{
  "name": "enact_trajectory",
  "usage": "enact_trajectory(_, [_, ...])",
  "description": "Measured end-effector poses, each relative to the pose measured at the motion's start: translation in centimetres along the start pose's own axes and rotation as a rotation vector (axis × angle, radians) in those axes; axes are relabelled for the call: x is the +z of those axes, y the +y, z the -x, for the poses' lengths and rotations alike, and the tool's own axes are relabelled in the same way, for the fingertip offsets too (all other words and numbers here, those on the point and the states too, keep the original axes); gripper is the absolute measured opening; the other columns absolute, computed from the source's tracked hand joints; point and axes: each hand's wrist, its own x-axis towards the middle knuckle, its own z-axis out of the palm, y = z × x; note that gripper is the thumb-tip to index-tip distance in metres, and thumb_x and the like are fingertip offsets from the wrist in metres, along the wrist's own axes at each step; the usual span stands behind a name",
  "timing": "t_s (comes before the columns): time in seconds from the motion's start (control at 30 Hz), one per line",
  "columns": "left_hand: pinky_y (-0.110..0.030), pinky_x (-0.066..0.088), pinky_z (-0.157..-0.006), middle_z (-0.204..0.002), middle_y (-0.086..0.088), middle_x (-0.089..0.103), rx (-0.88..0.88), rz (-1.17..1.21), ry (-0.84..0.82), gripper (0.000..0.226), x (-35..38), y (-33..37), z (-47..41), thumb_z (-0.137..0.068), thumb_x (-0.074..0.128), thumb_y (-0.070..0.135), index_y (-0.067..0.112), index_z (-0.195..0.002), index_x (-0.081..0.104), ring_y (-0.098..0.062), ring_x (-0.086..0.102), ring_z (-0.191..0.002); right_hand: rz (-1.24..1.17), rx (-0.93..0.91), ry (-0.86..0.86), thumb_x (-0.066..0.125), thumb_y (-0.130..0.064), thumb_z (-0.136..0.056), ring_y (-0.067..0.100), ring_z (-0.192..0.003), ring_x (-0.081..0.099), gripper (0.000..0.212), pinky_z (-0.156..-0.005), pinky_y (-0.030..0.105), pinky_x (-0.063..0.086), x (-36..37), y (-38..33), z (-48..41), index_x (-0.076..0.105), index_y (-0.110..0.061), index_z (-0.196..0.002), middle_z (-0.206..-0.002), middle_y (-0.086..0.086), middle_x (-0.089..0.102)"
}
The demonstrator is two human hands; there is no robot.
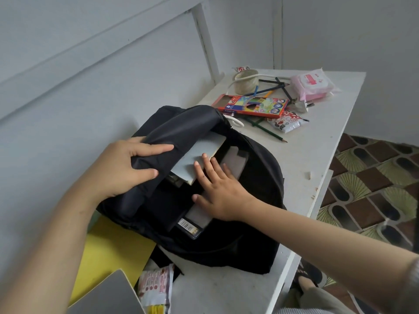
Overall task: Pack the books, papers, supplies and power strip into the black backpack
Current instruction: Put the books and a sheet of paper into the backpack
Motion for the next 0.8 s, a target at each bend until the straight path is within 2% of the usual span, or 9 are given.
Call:
enact_trajectory(0.17, [0.003, 0.032, -0.089, -0.117, 0.025, 0.058, 0.001, 0.011, 0.027, 0.072, 0.2, 0.3, 0.5, -0.073, 0.070, -0.009, 0.056, -0.103, 0.061, 0.012, 0.051, -0.111, 0.080, -0.006, -0.013, 0.027, -0.054, -0.097, 0.029, -0.145, -0.015, 0.075, -0.113, 0.049, -0.012, -0.4, -0.6, -2.2, -0.013, -0.020, -0.150, -0.156, 0.010, -0.023])
enact_trajectory(0.3, [0.002, 0.032, -0.091, -0.120, 0.026, 0.057, -0.024, 0.003, 0.046, 0.070, 0.2, 0.5, 0.7, -0.074, 0.070, -0.008, 0.055, -0.103, 0.061, 0.010, 0.051, -0.112, 0.079, -0.027, -0.015, 0.025, -0.054, -0.097, 0.027, -0.145, -0.013, 0.072, -0.112, 0.053, -0.011, -0.8, -0.7, -3.1, -0.011, -0.021, -0.151, -0.157, 0.008, -0.020])
enact_trajectory(0.4, [0.003, 0.032, -0.088, -0.107, 0.037, 0.058, -0.049, -0.005, 0.058, 0.071, 0.0, 0.7, 0.5, -0.074, 0.070, -0.008, 0.057, -0.102, 0.060, 0.014, 0.052, -0.106, 0.088, -0.110, 0.006, 0.021, -0.054, -0.097, 0.024, -0.145, -0.013, 0.070, -0.111, 0.051, -0.015, -0.7, -0.4, -2.3, -0.007, -0.019, -0.151, -0.158, 0.007, -0.014])
enact_trajectory(0.5, [0.004, 0.031, -0.085, -0.095, 0.042, 0.057, -0.067, -0.009, 0.053, 0.071, -0.3, 0.9, 0.4, -0.074, 0.070, -0.009, 0.057, -0.101, 0.060, 0.017, 0.053, -0.100, 0.117, -0.202, 0.005, 0.002, -0.059, -0.087, 0.021, -0.146, -0.011, 0.076, -0.109, 0.047, -0.020, -0.2, -0.3, -1.7, -0.006, -0.018, -0.151, -0.159, 0.006, -0.011])
enact_trajectory(0.57, [0.004, 0.031, -0.086, -0.098, 0.041, 0.058, -0.074, 0.005, 0.060, 0.071, -0.5, 1.2, 0.3, -0.073, 0.070, -0.010, 0.055, -0.101, 0.061, 0.016, 0.053, -0.101, 0.136, -0.218, -0.009, -0.009, -0.061, -0.077, 0.021, -0.146, -0.011, 0.085, -0.105, 0.046, -0.024, 0.1, -0.3, -2.1, -0.007, -0.019, -0.151, -0.159, 0.006, -0.011])
enact_trajectory(0.7, [0.003, 0.030, -0.091, -0.119, 0.031, 0.056, -0.073, 0.015, 0.080, 0.071, -0.7, 1.7, 0.2, -0.073, 0.069, -0.012, 0.053, -0.102, 0.063, 0.016, 0.050, -0.109, 0.168, -0.237, -0.021, -0.014, -0.059, -0.072, 0.022, -0.145, -0.013, 0.088, -0.102, 0.046, -0.029, 0.3, -0.4, -2.9, -0.007, -0.020, -0.151, -0.159, 0.005, -0.011])
enact_trajectory(0.8, [0.003, 0.030, -0.091, -0.117, 0.038, 0.053, -0.093, 0.018, 0.080, 0.067, -0.6, 1.9, 0.1, -0.073, 0.069, -0.012, 0.048, -0.104, 0.066, 0.016, 0.050, -0.109, 0.176, -0.245, -0.029, -0.016, -0.058, -0.072, 0.022, -0.145, -0.013, 0.086, -0.102, 0.049, -0.028, 0.5, -0.5, -3.1, -0.008, -0.022, -0.151, -0.159, 0.004, -0.012])
